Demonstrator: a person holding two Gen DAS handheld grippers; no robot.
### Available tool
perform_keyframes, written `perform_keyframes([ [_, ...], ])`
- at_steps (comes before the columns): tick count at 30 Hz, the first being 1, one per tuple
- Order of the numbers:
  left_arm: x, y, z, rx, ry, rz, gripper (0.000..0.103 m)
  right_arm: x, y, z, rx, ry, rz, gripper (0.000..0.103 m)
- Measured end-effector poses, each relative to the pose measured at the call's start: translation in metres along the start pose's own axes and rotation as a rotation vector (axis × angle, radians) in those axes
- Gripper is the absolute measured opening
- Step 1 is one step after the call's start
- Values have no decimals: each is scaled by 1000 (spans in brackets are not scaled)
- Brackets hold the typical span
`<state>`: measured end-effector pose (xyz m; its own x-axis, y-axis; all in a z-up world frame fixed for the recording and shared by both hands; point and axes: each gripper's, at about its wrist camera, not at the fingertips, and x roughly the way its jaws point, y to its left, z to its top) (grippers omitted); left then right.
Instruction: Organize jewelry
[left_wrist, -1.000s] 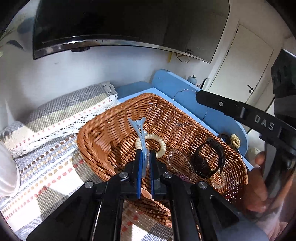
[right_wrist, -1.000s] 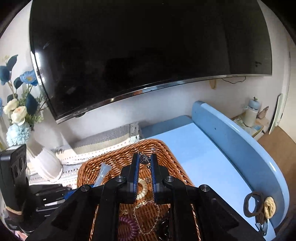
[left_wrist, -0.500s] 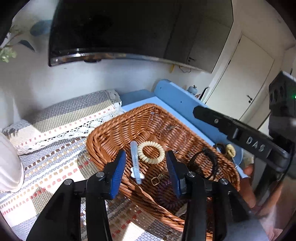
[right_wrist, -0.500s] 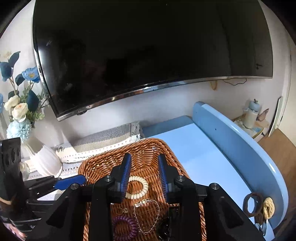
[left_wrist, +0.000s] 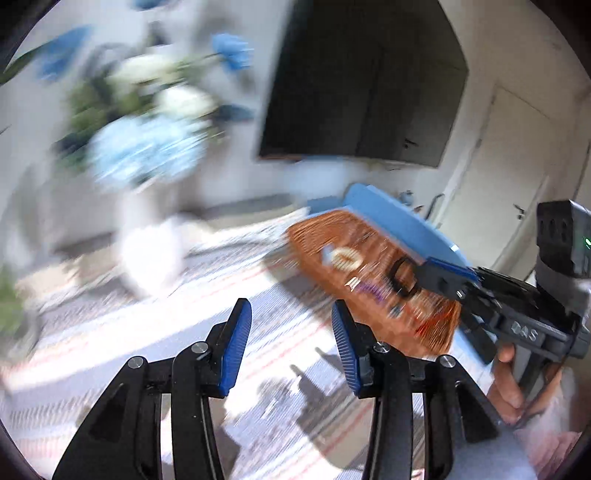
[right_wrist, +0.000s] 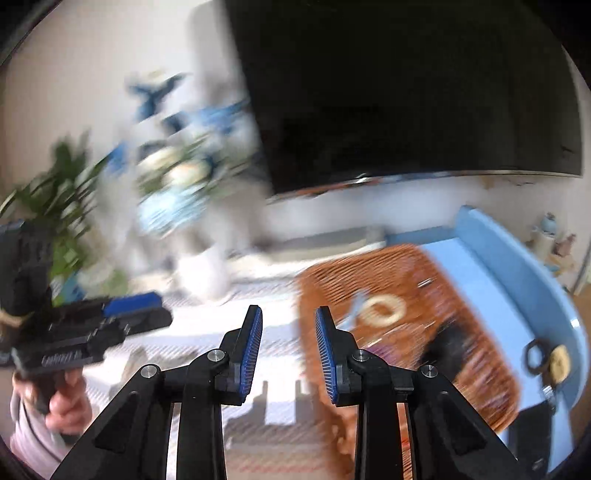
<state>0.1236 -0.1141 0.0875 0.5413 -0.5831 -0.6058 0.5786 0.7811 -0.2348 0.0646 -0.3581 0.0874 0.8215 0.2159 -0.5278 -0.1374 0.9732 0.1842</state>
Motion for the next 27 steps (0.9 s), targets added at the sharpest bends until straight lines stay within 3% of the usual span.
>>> perform_keyframes([
  [3,-18,28,-41,-39,30,73,46,10,38,-36,-56,47,54,30],
  [7,-11,64,-83,-130,87,99,46,39,65,-80,-100,121,82,30],
  [11,10,96,-115,-233,120,57,45,69,71,-106,-126,174,20,30],
  [13,23,104,-122,-280,181,42,44,79,72,-110,-133,206,-12,30],
  [16,26,96,-122,-240,173,77,44,81,72,-112,-133,206,-24,33],
  [20,28,77,-124,-138,187,146,44,97,68,-115,-124,280,-70,35],
  [25,27,72,-121,-118,190,145,44,98,63,-115,-101,299,-49,36],
  [27,28,69,-118,-114,188,142,39,98,60,-116,-87,310,-36,36],
])
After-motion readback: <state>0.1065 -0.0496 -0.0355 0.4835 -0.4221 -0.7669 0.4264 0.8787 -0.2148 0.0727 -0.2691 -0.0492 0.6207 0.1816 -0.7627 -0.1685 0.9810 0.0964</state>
